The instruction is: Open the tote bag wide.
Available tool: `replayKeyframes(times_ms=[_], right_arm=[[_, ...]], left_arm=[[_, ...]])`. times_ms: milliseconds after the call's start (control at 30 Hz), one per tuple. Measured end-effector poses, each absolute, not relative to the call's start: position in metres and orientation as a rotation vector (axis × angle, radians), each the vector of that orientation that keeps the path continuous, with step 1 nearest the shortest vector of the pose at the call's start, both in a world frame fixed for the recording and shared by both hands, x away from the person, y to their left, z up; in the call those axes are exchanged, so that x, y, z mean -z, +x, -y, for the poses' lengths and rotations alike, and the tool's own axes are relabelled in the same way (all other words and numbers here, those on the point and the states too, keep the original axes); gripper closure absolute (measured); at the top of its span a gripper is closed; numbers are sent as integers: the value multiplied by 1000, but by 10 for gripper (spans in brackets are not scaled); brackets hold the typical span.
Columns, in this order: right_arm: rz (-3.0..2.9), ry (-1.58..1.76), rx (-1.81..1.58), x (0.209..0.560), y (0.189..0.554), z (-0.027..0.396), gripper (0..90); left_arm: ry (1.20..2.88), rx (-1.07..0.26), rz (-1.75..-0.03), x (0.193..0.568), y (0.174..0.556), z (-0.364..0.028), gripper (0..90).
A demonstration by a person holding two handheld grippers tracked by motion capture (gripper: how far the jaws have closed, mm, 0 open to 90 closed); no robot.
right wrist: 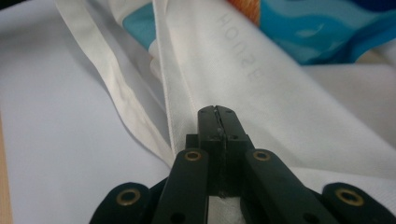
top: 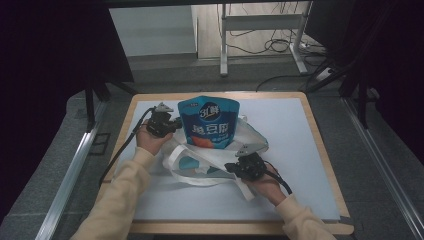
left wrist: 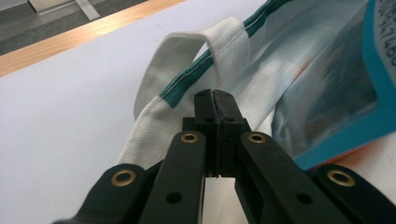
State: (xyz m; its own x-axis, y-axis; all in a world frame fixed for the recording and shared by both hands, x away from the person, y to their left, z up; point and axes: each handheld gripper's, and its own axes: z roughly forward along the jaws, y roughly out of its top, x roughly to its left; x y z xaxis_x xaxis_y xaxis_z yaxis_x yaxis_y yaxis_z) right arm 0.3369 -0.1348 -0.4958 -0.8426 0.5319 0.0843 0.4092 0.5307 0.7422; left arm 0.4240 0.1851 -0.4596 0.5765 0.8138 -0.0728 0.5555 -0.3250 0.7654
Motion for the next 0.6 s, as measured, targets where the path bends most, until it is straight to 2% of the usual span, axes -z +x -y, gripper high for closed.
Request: replayKeyframes(times_ms=[267,600], right_arm=[[-2635,798,-1164,508,331,131,890],[-2563,816,-1262,493,336,138,888]], left_arm=[[2028,-418,-1106,460,427,-186,900],[1960,-427,-1055,443,408,-197,900]])
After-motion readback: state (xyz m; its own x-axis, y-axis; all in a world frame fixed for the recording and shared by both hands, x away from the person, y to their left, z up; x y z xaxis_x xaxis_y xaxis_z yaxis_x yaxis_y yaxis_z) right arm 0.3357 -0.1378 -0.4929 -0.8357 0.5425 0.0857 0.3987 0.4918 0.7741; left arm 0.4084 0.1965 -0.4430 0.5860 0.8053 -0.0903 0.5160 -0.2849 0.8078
